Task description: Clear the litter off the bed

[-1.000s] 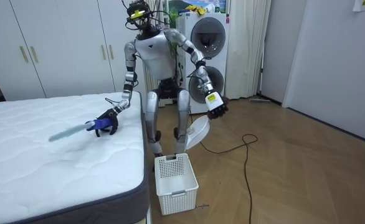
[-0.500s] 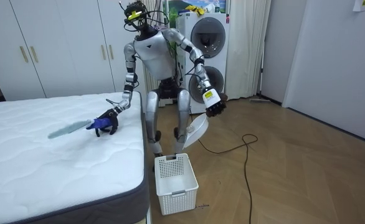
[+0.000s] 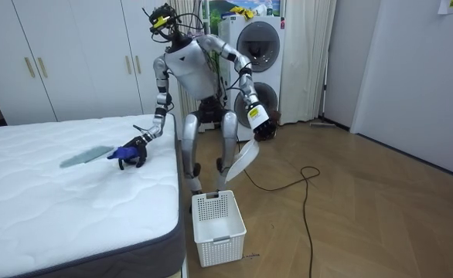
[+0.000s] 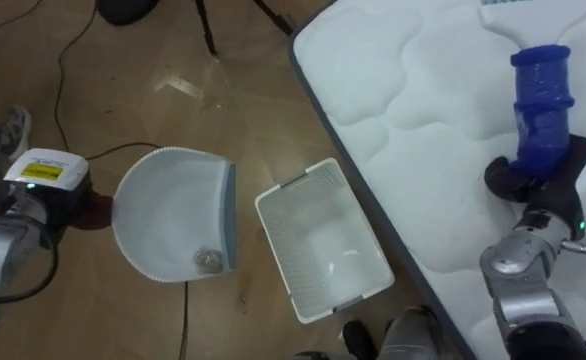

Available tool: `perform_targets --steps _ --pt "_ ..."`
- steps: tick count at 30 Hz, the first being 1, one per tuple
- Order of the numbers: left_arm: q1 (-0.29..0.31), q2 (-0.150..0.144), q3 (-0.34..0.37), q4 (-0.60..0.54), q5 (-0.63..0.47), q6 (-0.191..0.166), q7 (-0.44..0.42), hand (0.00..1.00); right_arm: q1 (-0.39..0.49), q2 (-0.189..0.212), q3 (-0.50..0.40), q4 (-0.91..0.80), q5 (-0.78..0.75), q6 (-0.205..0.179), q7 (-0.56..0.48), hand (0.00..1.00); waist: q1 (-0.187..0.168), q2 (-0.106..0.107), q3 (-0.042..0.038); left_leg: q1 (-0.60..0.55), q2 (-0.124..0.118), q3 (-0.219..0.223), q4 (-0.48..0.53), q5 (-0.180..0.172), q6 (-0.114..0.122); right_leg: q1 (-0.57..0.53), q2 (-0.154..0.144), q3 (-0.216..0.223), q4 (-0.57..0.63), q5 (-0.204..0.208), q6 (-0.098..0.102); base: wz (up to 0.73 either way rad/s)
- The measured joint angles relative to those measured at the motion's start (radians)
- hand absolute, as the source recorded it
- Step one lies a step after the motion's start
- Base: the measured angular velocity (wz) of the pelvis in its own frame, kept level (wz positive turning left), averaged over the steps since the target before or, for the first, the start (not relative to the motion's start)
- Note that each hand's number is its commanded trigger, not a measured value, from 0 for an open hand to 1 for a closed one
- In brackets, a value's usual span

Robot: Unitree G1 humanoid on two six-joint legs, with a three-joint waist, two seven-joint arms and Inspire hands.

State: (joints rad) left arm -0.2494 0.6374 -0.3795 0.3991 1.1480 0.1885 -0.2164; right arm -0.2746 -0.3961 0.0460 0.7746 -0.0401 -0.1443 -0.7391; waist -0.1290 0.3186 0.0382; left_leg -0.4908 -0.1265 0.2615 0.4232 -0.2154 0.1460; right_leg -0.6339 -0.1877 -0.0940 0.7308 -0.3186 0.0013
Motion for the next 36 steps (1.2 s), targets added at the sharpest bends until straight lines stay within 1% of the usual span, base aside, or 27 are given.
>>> perform_targets --steps 4,6,8,11,13,14,15,16,17,18,21,23,24,27,36 --pt "0.0 0.011 -0.007 -0.011 -0.002 0.0 -0.021 1.0 0.002 0.0 -0.002 0.0 -0.034 -0.009 0.013 0.0 -0.018 0.002 -0.0006 0.014 -0.01 0.011 -0.012 0.001 0.001 0.001 -0.008 0.015 0.013 -0.01 0.006 0.03" --pt "-0.002 0.024 -0.007 -0.013 -0.002 0.0 -0.039 1.0 0.001 0.001 -0.001 -0.001 -0.045 -0.011 0.031 0.0 -0.03 0.005 -0.0004 0.015 -0.011 0.012 -0.012 0.001 0.001 0.0 -0.009 0.016 0.016 -0.011 0.006 0.0" --pt "-0.002 0.035 -0.009 -0.018 -0.003 0.0 -0.044 1.0 0.0 0.001 -0.002 -0.001 -0.044 -0.015 0.035 0.0 -0.031 0.006 -0.0002 0.015 -0.011 0.013 -0.011 0.001 0.001 -0.001 -0.008 0.019 0.018 -0.011 0.006 0.0" --pt "-0.001 0.061 -0.015 -0.031 -0.004 0.0 -0.061 1.0 0.0 -0.001 -0.003 -0.001 -0.043 -0.018 0.04 0.0 -0.034 0.01 -0.001 0.015 -0.012 0.015 -0.012 0.001 0.001 -0.004 -0.008 0.026 0.023 -0.013 0.007 0.0" --pt "0.001 0.075 -0.015 -0.039 -0.005 0.0 -0.073 1.0 -0.002 -0.002 -0.003 -0.004 -0.044 -0.02 0.045 0.0 -0.034 0.01 -0.0011 0.015 -0.013 0.026 -0.012 0.001 0.002 -0.012 -0.008 0.04 0.033 -0.015 0.009 -0.02" --pt "0.001 0.082 -0.015 -0.045 -0.006 0.0 -0.08 1.0 -0.004 -0.004 -0.003 -0.005 -0.043 -0.022 0.046 0.0 -0.034 0.015 -0.001 0.016 -0.014 0.03 -0.012 0.001 0.002 -0.013 -0.008 0.043 0.033 -0.016 0.009 0.0" --pt "0.0 0.085 -0.015 -0.051 -0.006 -0.001 -0.08 1.0 -0.006 -0.01 -0.003 -0.005 -0.044 -0.029 0.046 0.0 -0.035 0.026 -0.001 0.016 -0.014 0.032 -0.012 0.0 0.002 -0.013 -0.008 0.045 0.033 -0.016 0.009 0.0" --pt "0.0 0.086 -0.015 -0.055 -0.006 -0.001 -0.08 1.0 -0.007 -0.014 -0.003 -0.005 -0.045 -0.03 0.046 0.0 -0.035 0.032 -0.0002 0.017 -0.014 0.035 -0.012 0.001 0.003 -0.013 -0.008 0.047 0.033 -0.016 0.009 -0.03" --pt "0.0 0.087 -0.015 -0.058 -0.007 -0.001 -0.08 1.0 -0.009 -0.023 -0.003 -0.006 -0.047 -0.034 0.046 0.0 -0.035 0.044 0.0 0.02 -0.016 0.038 -0.015 0.001 0.005 -0.014 -0.009 0.052 0.035 -0.017 0.011 -0.05" --pt "-0.001 0.089 -0.015 -0.061 -0.007 -0.001 -0.081 1.0 -0.008 -0.029 -0.003 -0.006 -0.049 -0.04 0.047 0.0 -0.035 0.051 0.0002 0.029 -0.023 0.042 -0.022 0.003 0.008 -0.014 -0.013 0.06 0.04 -0.019 0.015 -0.06" --pt "0.0 0.094 -0.015 -0.07 -0.008 -0.001 -0.081 1.0 -0.008 -0.035 -0.003 -0.01 -0.06 -0.042 0.056 0.0 -0.036 0.054 -0.0016 0.051 -0.034 0.058 -0.034 0.004 0.009 -0.012 -0.019 0.08 0.057 -0.029 0.017 -0.09" --pt "-0.001 0.097 -0.015 -0.071 -0.008 -0.001 -0.081 1.0 -0.009 -0.035 -0.003 -0.014 -0.063 -0.043 0.064 0.0 -0.043 0.056 -0.001 0.057 -0.04 0.059 -0.034 0.004 0.01 -0.011 -0.023 0.09 0.068 -0.036 0.019 -0.02" --pt "0.0 0.097 -0.015 -0.07 -0.008 -0.001 -0.081 1.0 -0.013 -0.035 -0.003 -0.014 -0.069 -0.043 0.066 0.0 -0.046 0.061 0.0001 0.06 -0.041 0.06 -0.034 0.004 0.01 -0.009 -0.023 0.093 0.07 -0.037 0.02 0.0" --pt "0.0 0.097 -0.015 -0.066 -0.008 -0.001 -0.086 1.0 -0.018 -0.035 -0.003 -0.012 -0.084 -0.043 0.067 0.0 -0.056 0.074 -0.0003 0.068 -0.042 0.06 -0.035 0.004 0.01 -0.001 -0.023 0.094 0.07 -0.038 0.021 0.0" --pt "0.0 0.097 -0.015 -0.067 -0.007 -0.002 -0.083 1.0 -0.017 -0.035 -0.032 -0.01 -0.087 -0.051 0.109 0.0 -0.056 0.08 -0.0015 0.079 -0.043 0.064 -0.047 0.005 0.011 0.004 -0.02 0.1 0.064 -0.038 0.022 -0.02"
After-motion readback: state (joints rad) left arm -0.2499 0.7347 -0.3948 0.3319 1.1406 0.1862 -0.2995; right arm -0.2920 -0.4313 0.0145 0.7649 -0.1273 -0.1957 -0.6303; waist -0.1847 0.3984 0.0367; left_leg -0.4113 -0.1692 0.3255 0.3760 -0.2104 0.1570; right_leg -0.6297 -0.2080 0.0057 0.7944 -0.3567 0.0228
